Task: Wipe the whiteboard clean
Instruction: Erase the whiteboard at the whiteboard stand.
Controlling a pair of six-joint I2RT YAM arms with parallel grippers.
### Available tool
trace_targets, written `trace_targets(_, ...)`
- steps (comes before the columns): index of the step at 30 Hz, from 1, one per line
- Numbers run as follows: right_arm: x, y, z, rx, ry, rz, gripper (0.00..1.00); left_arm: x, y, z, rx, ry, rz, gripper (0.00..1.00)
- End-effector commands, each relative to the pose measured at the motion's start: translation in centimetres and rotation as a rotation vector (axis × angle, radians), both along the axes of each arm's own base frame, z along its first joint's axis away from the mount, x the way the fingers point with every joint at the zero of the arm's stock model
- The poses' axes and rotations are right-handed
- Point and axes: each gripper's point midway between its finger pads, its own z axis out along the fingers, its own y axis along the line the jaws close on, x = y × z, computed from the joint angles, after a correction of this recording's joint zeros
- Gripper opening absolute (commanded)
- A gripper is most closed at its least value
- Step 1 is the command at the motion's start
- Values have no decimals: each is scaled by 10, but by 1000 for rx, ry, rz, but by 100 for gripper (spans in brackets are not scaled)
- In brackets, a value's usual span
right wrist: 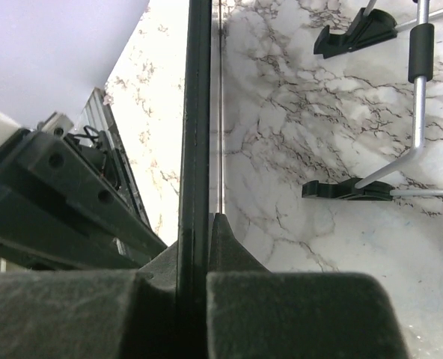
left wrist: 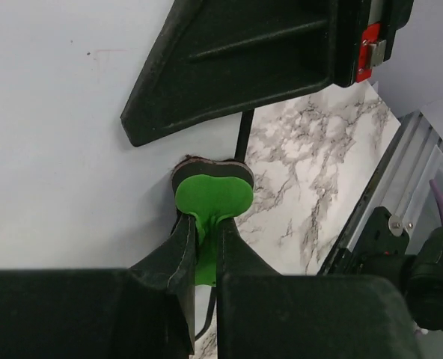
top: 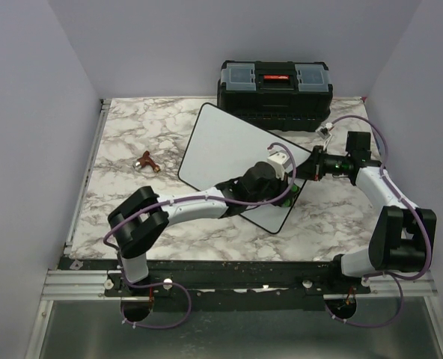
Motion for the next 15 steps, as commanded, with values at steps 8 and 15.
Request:
trace_targets(8, -20, 12, 35, 101, -64, 113, 1, 135, 155, -28, 99, 51, 405, 0)
trace_targets(15, -20, 12, 38, 89, -85, 111, 1, 166, 200, -36, 142, 73, 463, 0)
